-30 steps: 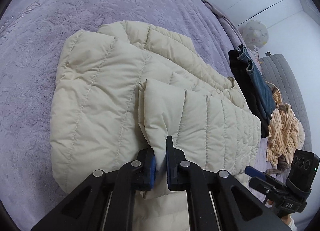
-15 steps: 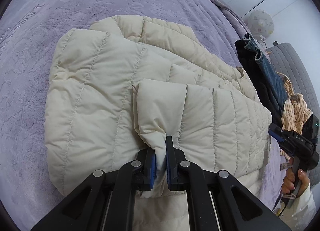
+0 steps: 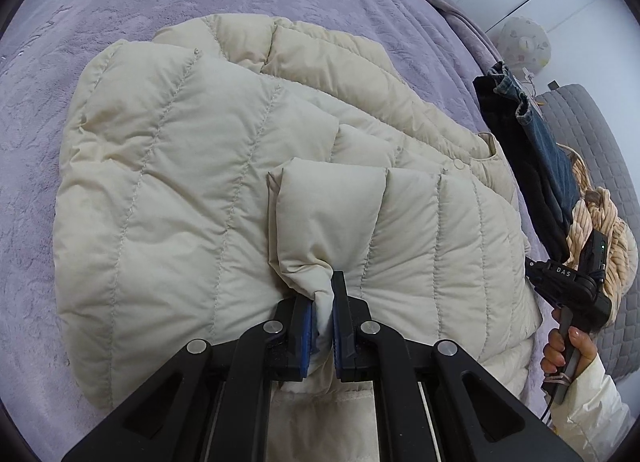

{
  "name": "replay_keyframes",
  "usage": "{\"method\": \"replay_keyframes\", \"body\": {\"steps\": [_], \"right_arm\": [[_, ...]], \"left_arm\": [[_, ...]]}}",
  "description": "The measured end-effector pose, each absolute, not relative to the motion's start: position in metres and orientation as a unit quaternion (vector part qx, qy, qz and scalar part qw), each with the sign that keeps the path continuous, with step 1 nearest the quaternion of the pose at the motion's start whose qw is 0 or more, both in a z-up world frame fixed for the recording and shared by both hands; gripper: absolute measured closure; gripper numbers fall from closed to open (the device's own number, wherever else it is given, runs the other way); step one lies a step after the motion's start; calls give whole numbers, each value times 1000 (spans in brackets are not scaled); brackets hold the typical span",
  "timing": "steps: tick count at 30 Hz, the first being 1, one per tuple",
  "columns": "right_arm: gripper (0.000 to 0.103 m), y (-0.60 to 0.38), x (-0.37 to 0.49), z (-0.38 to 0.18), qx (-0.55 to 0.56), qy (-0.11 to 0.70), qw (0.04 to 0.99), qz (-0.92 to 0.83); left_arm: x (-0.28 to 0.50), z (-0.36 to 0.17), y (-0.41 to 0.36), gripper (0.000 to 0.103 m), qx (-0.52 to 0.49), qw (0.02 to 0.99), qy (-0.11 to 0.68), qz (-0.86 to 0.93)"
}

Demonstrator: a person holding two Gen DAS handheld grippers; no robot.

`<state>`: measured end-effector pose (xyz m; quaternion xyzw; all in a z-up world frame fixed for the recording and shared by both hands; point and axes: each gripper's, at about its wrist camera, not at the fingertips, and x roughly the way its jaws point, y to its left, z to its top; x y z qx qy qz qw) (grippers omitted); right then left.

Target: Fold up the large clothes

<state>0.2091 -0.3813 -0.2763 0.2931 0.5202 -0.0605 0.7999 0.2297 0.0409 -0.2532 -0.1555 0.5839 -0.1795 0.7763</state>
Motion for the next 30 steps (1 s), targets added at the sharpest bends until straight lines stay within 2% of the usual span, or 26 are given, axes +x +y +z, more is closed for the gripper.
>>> {"method": "replay_keyframes", "body": {"steps": [10,24,30], "right_arm": [[101,-377,180,-259,256,527,807,-68],[100,-365,178,-257,233,535,810,-59],[100,-365,179,-261,229,543,805,-66]], "left_arm": [[230,-248,37,93,-145,780,583,-177],[222,-192,49,93,-100,819,538,-172],[223,-196,55,93,-70,823,547,-138]]}}
